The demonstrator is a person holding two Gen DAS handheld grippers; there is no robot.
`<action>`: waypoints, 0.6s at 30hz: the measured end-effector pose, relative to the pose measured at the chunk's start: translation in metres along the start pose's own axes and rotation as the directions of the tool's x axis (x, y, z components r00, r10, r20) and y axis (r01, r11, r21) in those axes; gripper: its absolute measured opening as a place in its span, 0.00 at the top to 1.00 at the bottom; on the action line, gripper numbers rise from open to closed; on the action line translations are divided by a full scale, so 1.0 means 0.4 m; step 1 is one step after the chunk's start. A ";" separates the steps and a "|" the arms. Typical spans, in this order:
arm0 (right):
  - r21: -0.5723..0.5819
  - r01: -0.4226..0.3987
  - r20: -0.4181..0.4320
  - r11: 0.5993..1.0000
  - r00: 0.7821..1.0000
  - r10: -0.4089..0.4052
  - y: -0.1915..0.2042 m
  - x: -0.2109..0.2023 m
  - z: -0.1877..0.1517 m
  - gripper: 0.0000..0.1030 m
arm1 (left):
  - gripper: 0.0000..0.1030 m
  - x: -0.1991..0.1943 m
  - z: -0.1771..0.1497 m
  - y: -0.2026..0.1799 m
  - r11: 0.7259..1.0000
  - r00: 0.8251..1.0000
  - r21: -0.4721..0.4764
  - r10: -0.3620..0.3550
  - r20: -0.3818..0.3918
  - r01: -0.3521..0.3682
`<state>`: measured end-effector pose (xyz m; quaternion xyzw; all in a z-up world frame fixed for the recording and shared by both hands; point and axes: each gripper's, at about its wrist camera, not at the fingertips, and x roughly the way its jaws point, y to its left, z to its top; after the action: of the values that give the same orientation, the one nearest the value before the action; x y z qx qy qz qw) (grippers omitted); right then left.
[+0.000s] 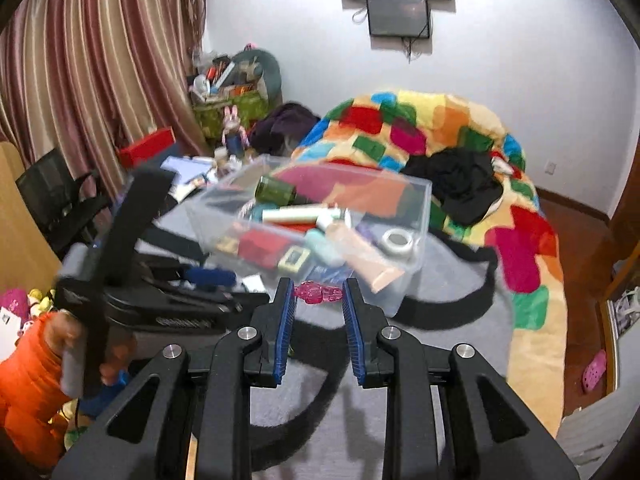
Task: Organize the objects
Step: 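Carry the toothpaste tube and pink charm into the clear box and release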
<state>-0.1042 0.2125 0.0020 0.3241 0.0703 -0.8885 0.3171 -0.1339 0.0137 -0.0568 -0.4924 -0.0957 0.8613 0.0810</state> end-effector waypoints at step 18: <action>0.039 0.010 0.026 0.999 1.000 -0.011 -0.027 -0.003 0.012 0.78 | 0.86 -0.015 -0.080 -0.060 0.975 0.994 0.198 0.090 0.057 -0.100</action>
<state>-0.1127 0.2197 0.0056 0.3183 0.0506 -0.8956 0.3067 -0.1023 0.0383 -0.0616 -0.4651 0.0133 0.8809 0.0866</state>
